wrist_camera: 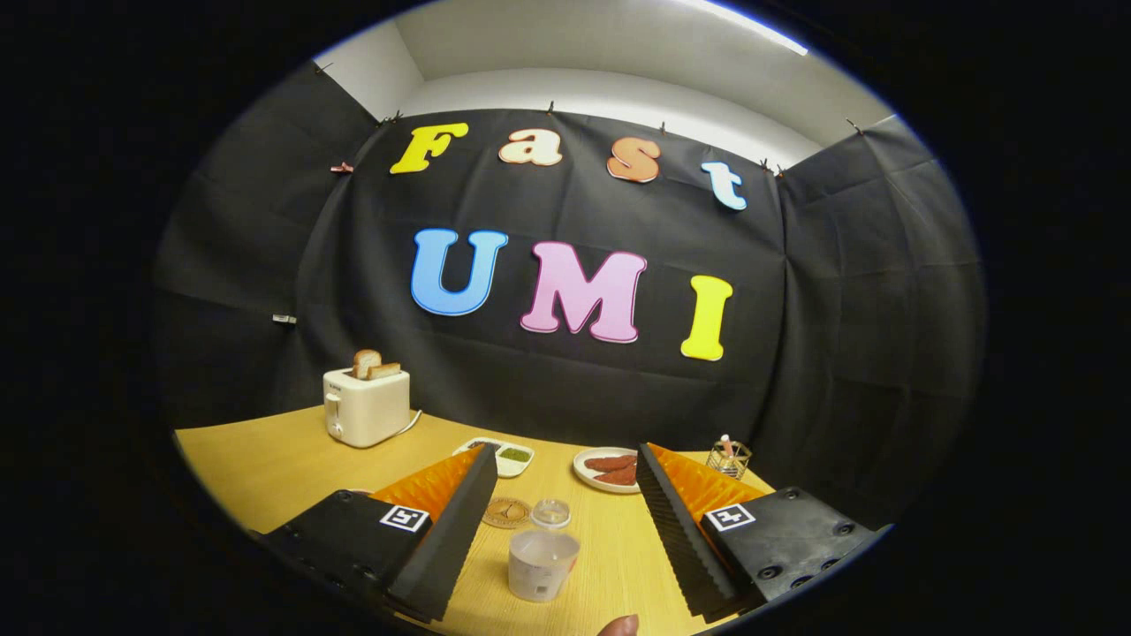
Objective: Take the bottle from table, then pour the juice into the cup, finally place the bottle on the coaster
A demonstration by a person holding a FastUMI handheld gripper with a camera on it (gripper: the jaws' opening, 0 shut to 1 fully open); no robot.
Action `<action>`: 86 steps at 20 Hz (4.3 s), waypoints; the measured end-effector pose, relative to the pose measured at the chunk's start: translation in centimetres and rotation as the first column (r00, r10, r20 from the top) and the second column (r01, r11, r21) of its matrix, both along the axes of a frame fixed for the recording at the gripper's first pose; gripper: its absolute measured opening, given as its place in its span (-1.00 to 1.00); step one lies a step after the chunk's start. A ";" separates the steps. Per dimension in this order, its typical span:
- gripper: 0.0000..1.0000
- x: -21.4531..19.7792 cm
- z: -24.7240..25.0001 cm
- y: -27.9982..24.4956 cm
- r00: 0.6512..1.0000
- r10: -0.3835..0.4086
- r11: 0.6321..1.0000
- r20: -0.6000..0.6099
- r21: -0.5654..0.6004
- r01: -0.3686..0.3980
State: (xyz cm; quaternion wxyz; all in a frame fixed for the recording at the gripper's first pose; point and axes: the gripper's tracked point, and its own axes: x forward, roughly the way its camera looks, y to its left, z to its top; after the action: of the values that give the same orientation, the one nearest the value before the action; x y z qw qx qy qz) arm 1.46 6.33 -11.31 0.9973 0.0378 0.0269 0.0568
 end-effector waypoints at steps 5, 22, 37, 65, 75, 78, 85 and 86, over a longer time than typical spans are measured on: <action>0.94 0.8 -5.6 1.3 1.000 0.005 1.000 -0.026 -0.003 -0.006; 0.75 2.9 -13.4 2.9 0.991 -0.094 0.994 -0.092 0.049 0.099; 0.42 3.4 -3.0 3.2 0.993 -0.067 0.921 -0.095 -0.389 0.025; 0.40 2.2 -5.6 11.5 0.986 0.152 0.148 -0.071 -0.985 -0.094; 0.39 2.9 -6.2 12.3 0.975 0.207 -0.009 -0.082 -0.997 -0.082; 0.39 2.9 -6.2 12.9 0.969 0.235 -0.038 -0.080 -0.997 -0.073; 0.39 3.0 -6.6 13.5 0.956 0.276 -0.110 -0.094 -0.992 -0.066; 0.39 3.0 -6.7 13.6 0.954 0.283 -0.122 -0.095 -0.990 -0.063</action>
State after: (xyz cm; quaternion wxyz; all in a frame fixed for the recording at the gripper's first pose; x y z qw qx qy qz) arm 4.43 19.93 -17.98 0.6789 -0.7185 -0.0098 0.1511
